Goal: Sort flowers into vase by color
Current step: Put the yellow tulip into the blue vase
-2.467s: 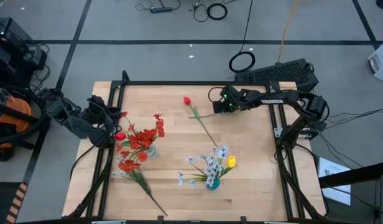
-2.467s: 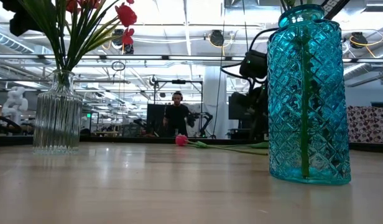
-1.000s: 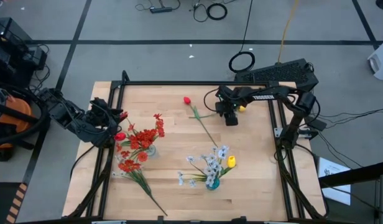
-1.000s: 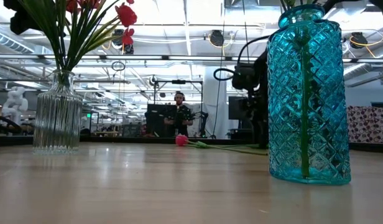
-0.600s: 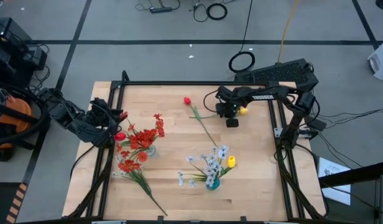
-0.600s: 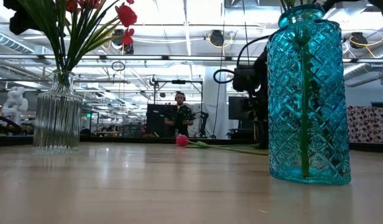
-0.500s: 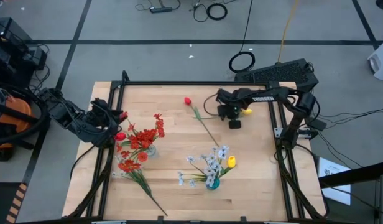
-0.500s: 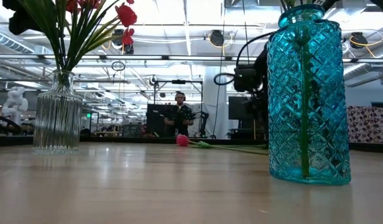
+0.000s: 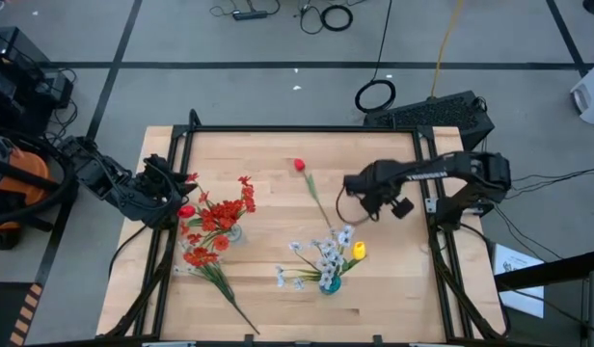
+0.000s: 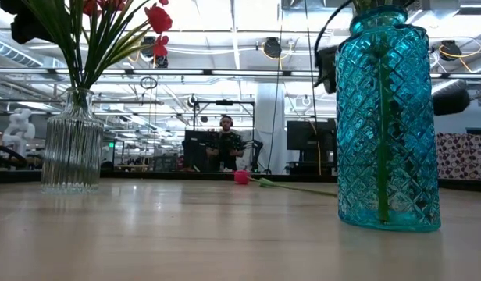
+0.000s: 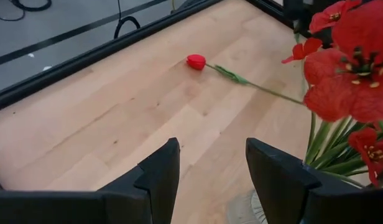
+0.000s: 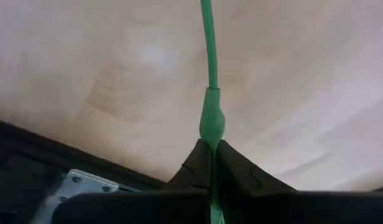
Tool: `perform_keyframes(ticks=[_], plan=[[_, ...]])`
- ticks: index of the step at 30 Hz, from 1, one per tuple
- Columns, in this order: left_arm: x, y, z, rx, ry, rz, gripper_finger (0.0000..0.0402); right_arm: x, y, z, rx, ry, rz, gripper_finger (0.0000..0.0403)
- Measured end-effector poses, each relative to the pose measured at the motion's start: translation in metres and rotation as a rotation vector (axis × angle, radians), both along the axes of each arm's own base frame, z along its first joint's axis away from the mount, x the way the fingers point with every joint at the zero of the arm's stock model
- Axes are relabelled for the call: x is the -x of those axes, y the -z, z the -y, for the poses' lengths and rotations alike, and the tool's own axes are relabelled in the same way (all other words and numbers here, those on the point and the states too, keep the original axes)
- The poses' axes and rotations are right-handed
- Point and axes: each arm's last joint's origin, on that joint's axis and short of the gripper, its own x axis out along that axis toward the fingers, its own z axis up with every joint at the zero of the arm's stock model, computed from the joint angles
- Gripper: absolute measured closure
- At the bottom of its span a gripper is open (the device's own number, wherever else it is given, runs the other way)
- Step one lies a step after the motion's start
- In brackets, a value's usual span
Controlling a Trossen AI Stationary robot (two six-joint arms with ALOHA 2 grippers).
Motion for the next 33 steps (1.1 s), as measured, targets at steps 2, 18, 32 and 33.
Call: perform_keyframes(ticks=[2,18,32,33], plan=[[0.0,0.0,0.0,0.0,0.0,0.0,0.0212,-0.003,-0.002,-0.015,0.016,-0.12,-0.004,0.0402],[0.001,0.001,0.0,-0.019,0.022,-0.029,0.0212,-0.015,-0.001,-0.1,0.023,-0.655,0.102,0.0403],[0.001,0.001,0.0,-0.018,0.025,-0.034,0.0212,-0.02,0.0,-0.13,-0.076,-0.494,0.308,0.0319],[0.001,0.001,0.0,-0.018,0.024,-0.034,0.0212,-0.02,0.0,-0.13,-0.073,-0.473,0.312,0.0311]])
